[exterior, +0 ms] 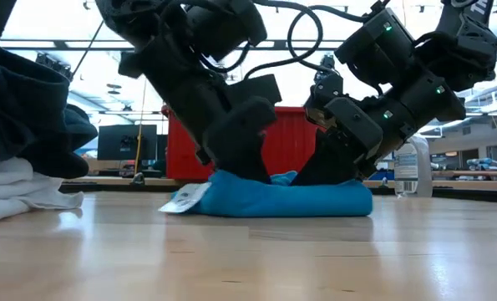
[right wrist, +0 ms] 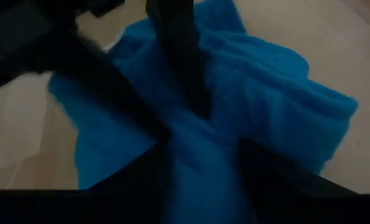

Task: Fold Laundry from Bin
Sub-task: Fold the blue shorts

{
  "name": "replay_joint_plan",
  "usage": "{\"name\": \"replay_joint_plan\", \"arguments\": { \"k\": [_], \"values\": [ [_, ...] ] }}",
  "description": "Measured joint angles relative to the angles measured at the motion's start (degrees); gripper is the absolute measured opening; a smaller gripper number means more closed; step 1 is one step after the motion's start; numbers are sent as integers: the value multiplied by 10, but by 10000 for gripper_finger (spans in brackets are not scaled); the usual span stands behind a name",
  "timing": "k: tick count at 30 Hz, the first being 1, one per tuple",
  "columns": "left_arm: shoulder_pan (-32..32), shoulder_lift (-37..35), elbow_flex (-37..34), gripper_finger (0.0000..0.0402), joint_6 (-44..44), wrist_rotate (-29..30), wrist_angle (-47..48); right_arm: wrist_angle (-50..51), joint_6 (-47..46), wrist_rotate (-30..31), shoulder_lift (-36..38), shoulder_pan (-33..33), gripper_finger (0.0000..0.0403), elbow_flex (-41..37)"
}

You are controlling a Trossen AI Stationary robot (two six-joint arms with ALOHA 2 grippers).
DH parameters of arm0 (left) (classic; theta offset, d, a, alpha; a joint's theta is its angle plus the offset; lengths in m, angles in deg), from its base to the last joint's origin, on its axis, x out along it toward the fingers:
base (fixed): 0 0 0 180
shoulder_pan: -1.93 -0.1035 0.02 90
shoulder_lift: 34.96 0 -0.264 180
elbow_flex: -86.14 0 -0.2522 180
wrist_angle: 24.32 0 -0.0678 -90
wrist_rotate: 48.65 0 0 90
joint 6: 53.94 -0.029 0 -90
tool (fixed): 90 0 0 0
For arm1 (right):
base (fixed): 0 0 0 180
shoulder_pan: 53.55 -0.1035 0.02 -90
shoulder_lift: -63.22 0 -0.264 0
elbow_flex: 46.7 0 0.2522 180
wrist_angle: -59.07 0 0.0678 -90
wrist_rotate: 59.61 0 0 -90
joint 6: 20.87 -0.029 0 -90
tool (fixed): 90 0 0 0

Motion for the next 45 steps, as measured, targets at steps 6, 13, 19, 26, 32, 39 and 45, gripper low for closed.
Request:
{"name": "replay_joint_plan", "arguments": {
  "k": [6, 13, 19, 26, 32, 39, 45],
  "values": [
    [4, -104, -3, 121, 5, -7, 47, 0, 0, -3, 0, 0, 206, 1],
    [-1, -142, -8, 121, 34, -7, 117, 0, -12, 0, 0, 1, 206, 1],
    [0, -144, -149, 121, 98, -71, -65, -4, -19, 0, 0, 1, 206, 1],
    [-30, -153, -231, 121, 265, -155, -179, -6, -29, -14, 0, 1, 206, 1],
    [-57, -155, -231, 121, 273, -160, -183, -6, -41, -13, 0, 1, 206, 1],
    [-75, -155, -231, 161, 242, -159, -198, -7, -44, -14, 0, -1, 206, 1],
    [-75, -155, -231, 228, 227, -158, -228, -7, -55, -28, 1, 0, 206, 1]
  ]
}}
